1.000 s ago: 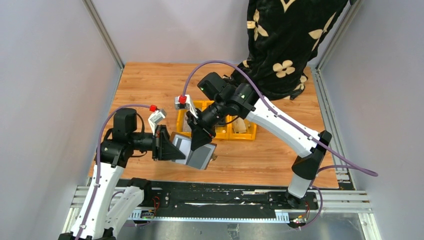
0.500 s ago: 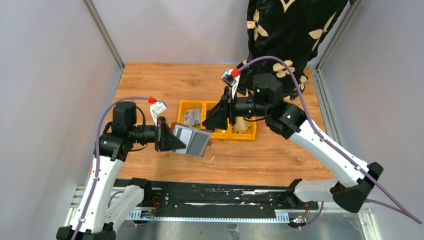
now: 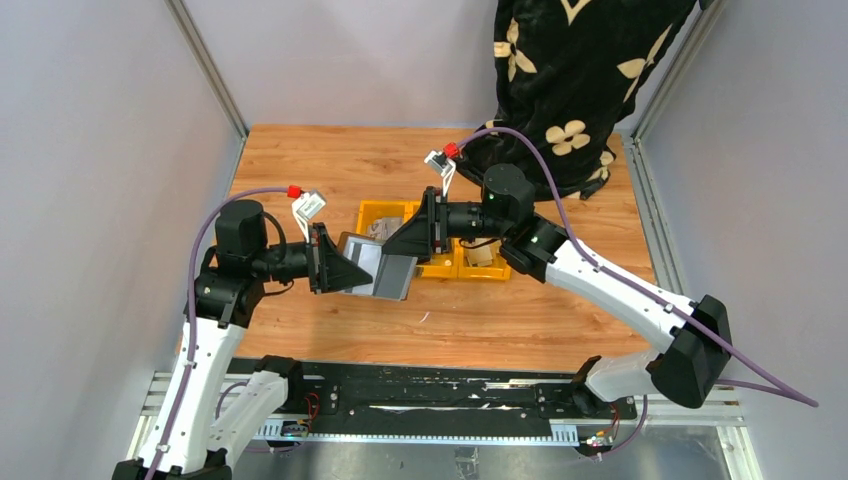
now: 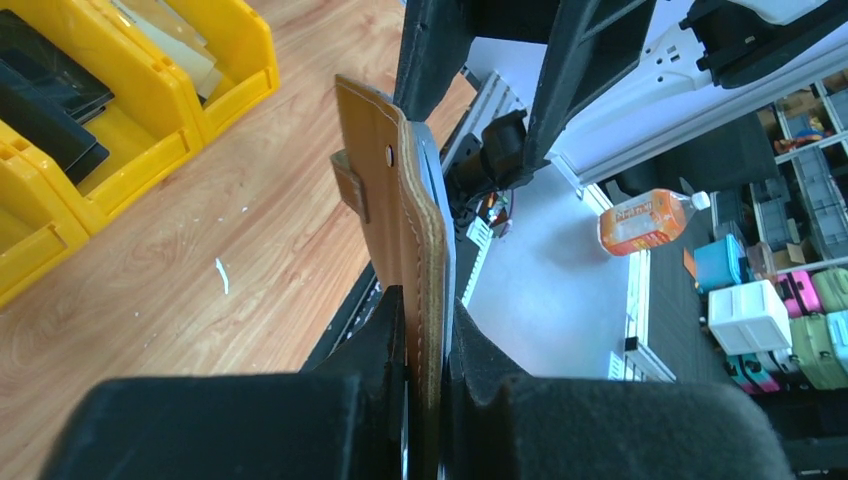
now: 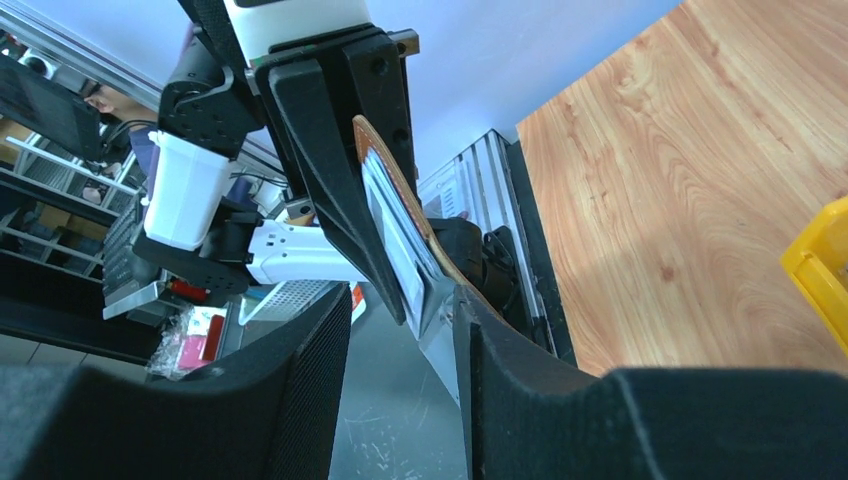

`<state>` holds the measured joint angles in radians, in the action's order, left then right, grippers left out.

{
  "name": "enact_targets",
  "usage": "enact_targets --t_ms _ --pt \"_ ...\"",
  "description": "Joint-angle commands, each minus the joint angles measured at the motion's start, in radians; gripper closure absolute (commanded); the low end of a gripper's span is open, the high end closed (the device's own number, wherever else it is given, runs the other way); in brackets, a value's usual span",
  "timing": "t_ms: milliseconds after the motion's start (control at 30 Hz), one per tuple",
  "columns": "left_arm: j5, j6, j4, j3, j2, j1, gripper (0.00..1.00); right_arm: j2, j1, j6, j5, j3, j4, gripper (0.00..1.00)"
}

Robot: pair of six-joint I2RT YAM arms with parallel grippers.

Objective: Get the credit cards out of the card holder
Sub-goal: Remove the credit card from the card holder.

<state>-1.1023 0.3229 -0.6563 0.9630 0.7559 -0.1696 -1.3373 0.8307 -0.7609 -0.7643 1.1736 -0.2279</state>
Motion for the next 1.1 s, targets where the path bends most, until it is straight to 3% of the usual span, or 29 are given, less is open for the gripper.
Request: enact_targets --t_ms 0,133,333,733,1067 --pt "-0.021 0.029 0.085 0.005 -0.012 -0.004 1.00 -0.021 0.036 -0.033 -0.033 -0.002 -0.066 0.56" --pt "-0.011 0.022 0.078 0.004 -0.012 -0.004 1.00 -0.004 0.036 0.085 0.036 0.046 0.078 0.58" --pt "0.043 -0.062 -0.005 0.004 -0.005 -0.004 1.00 0.092 0.018 0.269 0.199 0.183 0.318 0.51" --pt "0.051 0.019 0.076 0.024 0.008 -0.004 1.00 0.072 0.076 0.025 0.061 0.012 0.038 0.53" --pt "-0.011 0.070 0.114 0.038 -0.010 -0.004 1.00 -0.007 0.083 0.002 0.070 0.001 0.027 0.54"
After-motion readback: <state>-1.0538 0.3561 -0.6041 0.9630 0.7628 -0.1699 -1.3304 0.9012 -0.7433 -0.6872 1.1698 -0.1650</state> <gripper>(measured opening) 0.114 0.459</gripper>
